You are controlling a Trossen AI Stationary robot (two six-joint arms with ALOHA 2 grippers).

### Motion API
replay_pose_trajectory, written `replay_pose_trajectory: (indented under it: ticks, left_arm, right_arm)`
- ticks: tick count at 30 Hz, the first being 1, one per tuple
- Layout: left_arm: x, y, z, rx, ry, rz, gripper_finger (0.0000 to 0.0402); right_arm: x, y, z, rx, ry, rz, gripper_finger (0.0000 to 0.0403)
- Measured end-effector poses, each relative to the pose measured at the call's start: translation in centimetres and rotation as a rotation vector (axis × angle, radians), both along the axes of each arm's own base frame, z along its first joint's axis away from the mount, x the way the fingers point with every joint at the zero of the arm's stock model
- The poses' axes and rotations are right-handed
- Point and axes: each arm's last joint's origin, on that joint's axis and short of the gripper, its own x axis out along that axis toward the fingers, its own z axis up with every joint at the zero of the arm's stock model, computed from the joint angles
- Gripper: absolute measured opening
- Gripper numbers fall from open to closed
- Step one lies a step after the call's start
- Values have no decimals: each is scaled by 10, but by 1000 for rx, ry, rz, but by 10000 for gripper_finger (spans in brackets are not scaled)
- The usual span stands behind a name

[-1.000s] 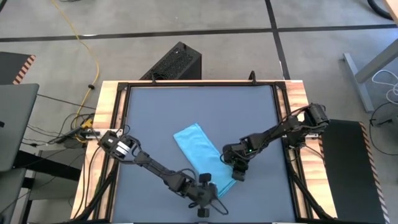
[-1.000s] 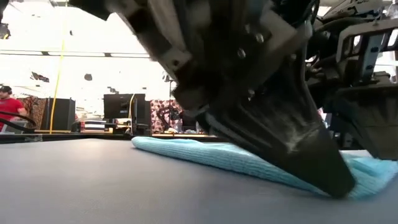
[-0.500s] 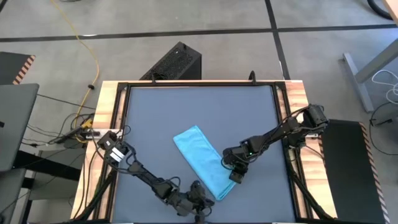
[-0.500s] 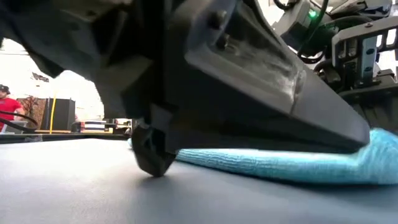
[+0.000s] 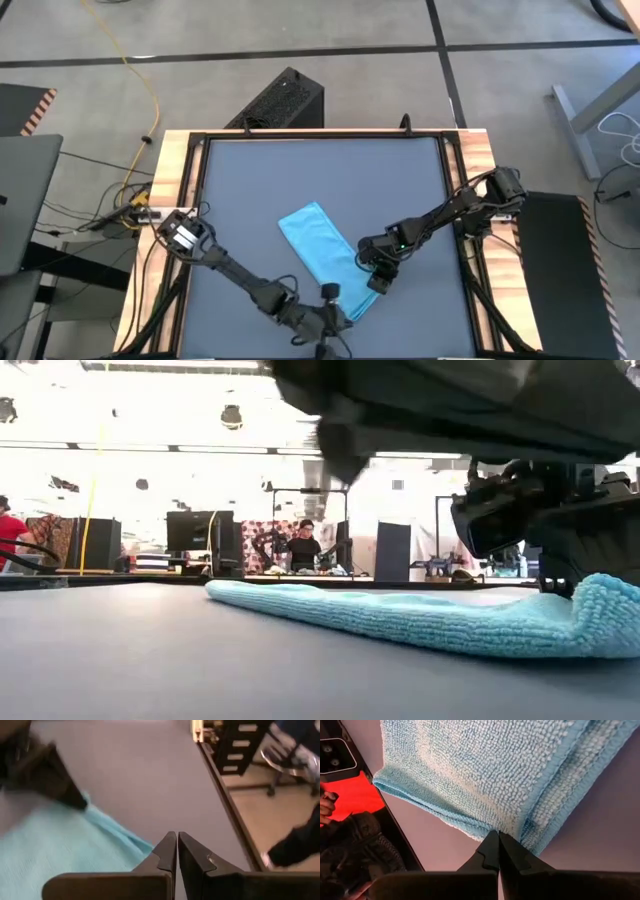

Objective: Roll towel into tight, uniform cylinder
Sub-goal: Roll the blue microfiber cloth

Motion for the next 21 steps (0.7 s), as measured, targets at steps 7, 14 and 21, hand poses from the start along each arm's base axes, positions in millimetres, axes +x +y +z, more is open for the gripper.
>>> replay_pose_trajectory:
  ticks: [7, 14, 21]
  left_arm:
    - [23, 41, -3, 49, 97, -98, 2]
    - [28, 50, -2, 12, 105, -159, 0]
    - [33, 47, -10, -31, 69, -213, 0]
  right_arm:
    - [0, 0, 0, -9, -8, 8, 18]
    - [0, -1, -1, -24, -11, 7, 18]
    - [1, -1, -1, -36, -11, -16, 18]
